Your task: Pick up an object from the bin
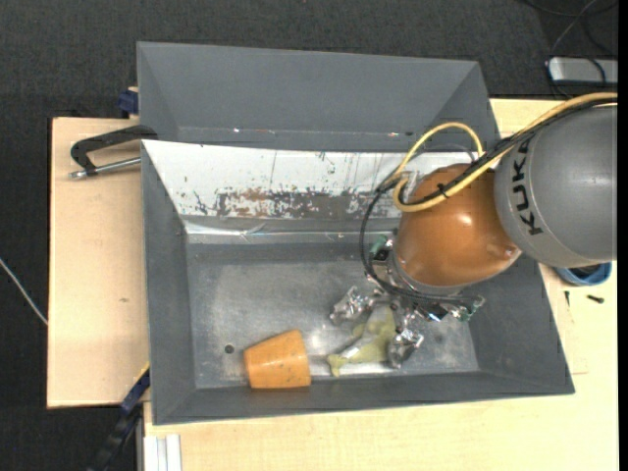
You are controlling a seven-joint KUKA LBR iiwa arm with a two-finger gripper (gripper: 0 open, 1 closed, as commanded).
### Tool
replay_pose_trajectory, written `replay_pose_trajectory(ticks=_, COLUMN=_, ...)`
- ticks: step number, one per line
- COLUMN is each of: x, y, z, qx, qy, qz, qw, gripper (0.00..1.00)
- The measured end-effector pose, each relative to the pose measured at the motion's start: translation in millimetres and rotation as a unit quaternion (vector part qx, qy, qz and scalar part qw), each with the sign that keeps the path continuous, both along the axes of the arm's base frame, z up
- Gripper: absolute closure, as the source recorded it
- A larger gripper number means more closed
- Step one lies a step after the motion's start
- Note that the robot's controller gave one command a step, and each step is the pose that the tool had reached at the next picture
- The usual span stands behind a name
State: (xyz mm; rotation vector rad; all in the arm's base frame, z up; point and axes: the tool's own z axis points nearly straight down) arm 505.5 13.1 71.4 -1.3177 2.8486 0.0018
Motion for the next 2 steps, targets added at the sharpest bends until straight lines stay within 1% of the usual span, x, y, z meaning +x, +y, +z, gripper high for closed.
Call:
replay_pose_trajectory(ticks=1, x=1.3, y=0.3, z=1.1, qx=0.001, qy=-0.0025, qz=0.0, qw=1.0, gripper=1.0)
replay_pose_trajectory(ticks=2, x=-9.0, y=29.1, z=192.4, qx=-0.001, qy=-0.0048, qz=0.269, qw=0.9633, gripper=1.0)
